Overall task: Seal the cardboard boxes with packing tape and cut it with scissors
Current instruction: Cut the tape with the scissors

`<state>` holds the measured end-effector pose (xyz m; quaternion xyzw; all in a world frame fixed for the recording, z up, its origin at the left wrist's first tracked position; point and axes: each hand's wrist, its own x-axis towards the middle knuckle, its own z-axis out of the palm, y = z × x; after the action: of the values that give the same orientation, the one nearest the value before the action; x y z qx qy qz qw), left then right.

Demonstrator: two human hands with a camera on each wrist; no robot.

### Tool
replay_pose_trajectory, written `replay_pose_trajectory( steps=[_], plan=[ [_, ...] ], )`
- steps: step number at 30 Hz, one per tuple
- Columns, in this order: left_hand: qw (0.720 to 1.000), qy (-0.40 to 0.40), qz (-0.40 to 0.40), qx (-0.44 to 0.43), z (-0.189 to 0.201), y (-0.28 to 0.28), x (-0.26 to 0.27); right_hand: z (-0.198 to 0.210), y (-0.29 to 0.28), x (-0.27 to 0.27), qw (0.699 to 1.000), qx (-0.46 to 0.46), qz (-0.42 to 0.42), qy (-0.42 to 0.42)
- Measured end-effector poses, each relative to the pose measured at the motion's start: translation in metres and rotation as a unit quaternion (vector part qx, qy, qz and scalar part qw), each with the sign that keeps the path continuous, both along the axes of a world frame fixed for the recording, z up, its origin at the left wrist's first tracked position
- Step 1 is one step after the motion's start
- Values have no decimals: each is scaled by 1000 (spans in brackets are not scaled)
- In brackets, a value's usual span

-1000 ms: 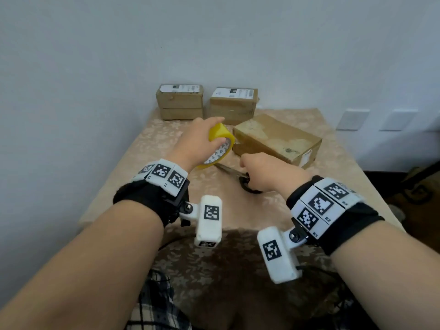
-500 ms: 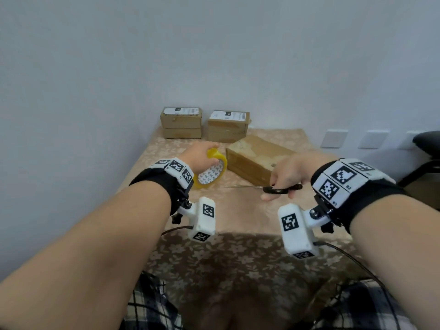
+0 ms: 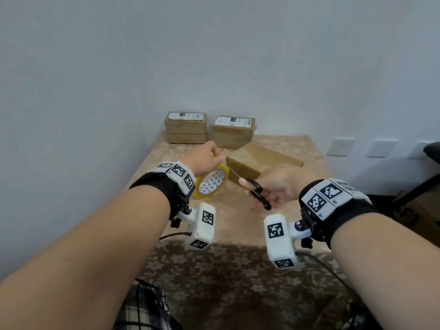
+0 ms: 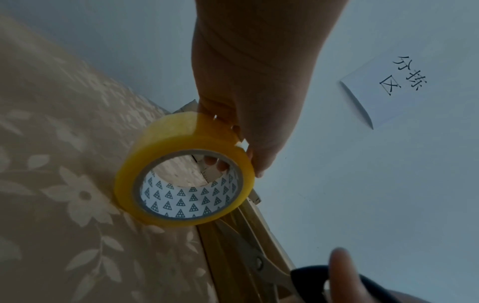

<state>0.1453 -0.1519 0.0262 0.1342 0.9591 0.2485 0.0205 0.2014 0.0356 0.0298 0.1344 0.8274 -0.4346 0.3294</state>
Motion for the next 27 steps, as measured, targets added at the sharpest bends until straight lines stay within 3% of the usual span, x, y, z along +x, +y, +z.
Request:
replay_pose_trajectory(
  steps=[9,14,27],
  plan=[
    [992,-49,49,104,-5,-9,-6,-8,-7,-11,998,-64,13,25],
    [993,-54,68,85,0,-11,-4,-8,8,-11,991,-113,29,59],
    [986,-102,117,61,8,-5,-5,0,2,-8,989,-31,68,126]
  ],
)
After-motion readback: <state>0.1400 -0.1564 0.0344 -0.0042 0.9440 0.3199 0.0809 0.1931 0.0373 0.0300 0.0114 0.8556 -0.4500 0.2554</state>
